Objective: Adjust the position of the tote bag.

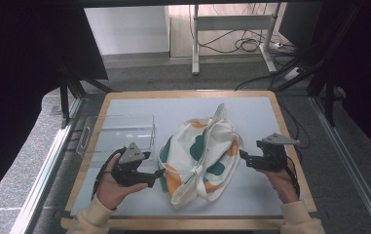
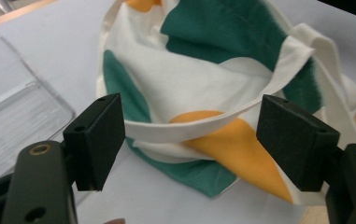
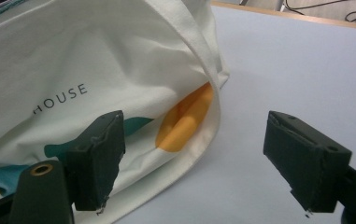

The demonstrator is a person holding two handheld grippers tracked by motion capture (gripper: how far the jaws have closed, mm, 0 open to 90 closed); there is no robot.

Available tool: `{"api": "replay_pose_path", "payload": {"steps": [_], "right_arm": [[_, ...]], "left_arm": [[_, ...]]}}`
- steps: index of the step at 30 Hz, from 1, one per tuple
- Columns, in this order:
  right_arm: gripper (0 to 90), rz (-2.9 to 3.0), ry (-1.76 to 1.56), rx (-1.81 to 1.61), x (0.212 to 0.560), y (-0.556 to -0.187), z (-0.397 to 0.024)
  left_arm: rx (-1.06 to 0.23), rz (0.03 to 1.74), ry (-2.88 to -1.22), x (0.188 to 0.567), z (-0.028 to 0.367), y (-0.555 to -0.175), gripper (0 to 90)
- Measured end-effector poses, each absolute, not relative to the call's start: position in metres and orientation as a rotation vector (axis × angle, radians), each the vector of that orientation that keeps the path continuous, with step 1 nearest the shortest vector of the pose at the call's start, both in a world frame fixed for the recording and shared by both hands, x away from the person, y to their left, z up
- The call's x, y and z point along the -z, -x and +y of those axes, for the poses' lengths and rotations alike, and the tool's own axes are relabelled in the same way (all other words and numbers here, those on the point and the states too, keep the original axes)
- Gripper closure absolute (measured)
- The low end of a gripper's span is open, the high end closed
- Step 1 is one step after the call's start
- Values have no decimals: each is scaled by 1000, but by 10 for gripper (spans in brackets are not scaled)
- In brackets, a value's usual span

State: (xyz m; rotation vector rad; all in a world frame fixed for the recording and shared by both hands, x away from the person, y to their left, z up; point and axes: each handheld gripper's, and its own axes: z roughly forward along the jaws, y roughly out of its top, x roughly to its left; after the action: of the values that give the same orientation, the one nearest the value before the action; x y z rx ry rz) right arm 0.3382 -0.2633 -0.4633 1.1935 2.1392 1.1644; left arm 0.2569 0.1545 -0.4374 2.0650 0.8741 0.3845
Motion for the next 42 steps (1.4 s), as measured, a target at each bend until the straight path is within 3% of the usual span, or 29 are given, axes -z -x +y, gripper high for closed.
{"api": "replay_pose_path", "payload": {"steps": [15, 35, 39, 42], "right_arm": [[210, 2102, -1222, -1140, 460, -336, -273], [211, 2115, -1239, -1084, 466, -334, -269], [211, 2131, -1236, -1069, 468, -335, -266], [211, 2138, -1234, -1052, 471, -335, -265]], "left_arm": [[-225, 782, -2084, 438, 131, -248, 256], [-209, 685, -2246, 462, 78, -229, 227], [-215, 695, -2273, 471, 72, -231, 262], [-229, 718, -2281, 477, 72, -235, 362]]}}
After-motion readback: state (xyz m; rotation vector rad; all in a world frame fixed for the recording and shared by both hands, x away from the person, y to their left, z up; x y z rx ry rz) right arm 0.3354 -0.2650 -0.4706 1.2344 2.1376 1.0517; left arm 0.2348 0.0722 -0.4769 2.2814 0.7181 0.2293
